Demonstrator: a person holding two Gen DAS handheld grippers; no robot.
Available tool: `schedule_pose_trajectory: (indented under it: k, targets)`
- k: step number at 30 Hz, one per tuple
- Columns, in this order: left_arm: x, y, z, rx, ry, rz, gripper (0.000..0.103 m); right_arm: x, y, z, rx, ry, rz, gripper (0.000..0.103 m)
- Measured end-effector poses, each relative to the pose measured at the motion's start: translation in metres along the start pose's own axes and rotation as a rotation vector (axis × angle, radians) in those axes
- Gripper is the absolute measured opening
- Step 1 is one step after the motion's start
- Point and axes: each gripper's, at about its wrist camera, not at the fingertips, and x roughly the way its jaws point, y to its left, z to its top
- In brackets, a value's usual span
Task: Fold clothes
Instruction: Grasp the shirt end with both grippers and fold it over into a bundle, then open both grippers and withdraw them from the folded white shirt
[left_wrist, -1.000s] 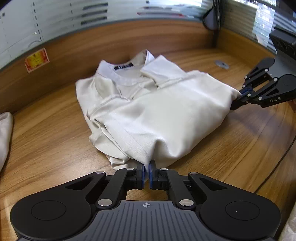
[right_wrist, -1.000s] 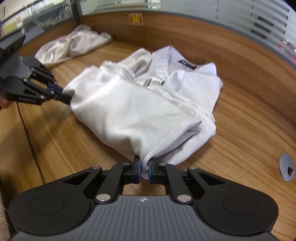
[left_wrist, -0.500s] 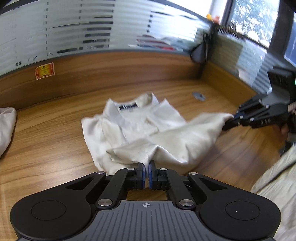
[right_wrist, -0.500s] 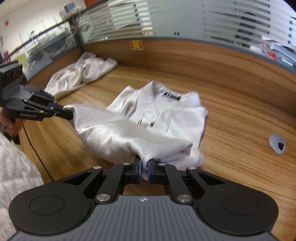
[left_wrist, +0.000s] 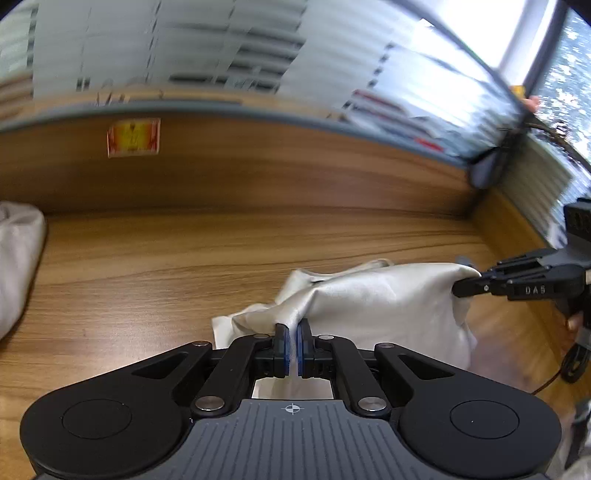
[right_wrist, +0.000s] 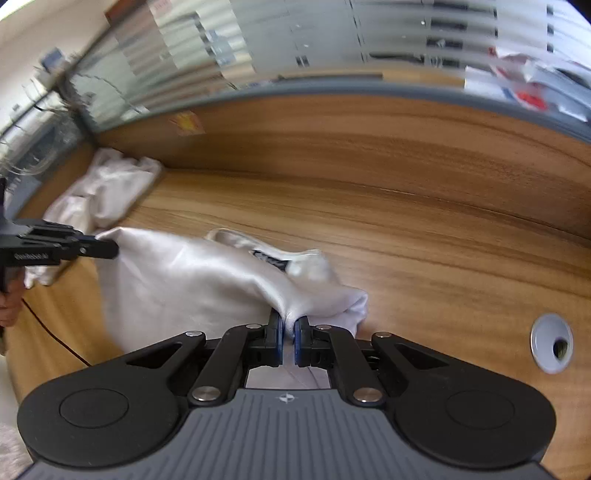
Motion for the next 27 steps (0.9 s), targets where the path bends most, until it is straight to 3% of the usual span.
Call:
schedule_pose_trajectory:
  k: [5,10,13,15,16,19,22,27]
  targets:
    - [0.041,0.010,0.008,0.001,0.072,0.059,0.007,0.041,-0.009,0.010,-0.021,0.073,-0.056,0.011]
    - [0.068,0.018,-0.001,-0.032,0.139,0.093,0.012,0.056,-0.005,-0.001,-0.055,0.092,-0.103,0.025]
    - [0.062,0.017,-0.006,-0.050,0.125,0.100,0.028,0.051,0.000,-0.006,-0.060,0.086,-0.128,0.033]
    - [0.054,0.017,-0.008,-0.063,0.107,0.098,0.053,0.042,0.003,-0.008,-0.057,0.072,-0.148,0.045]
    - [0.048,0.017,-0.008,-0.068,0.093,0.098,0.059,0.036,0.005,-0.010,-0.050,0.061,-0.156,0.052]
    - [0.028,0.018,-0.007,-0.109,0.051,0.098,0.066,0.017,0.010,-0.018,-0.019,0.025,-0.166,0.069]
    - [0.012,0.019,-0.013,-0.172,0.031,0.097,0.081,0.000,0.016,-0.028,0.028,0.000,-0.164,0.082]
    - [-0.014,0.010,-0.027,-0.201,0.026,0.133,0.097,-0.027,0.027,-0.046,0.094,-0.036,-0.161,0.087]
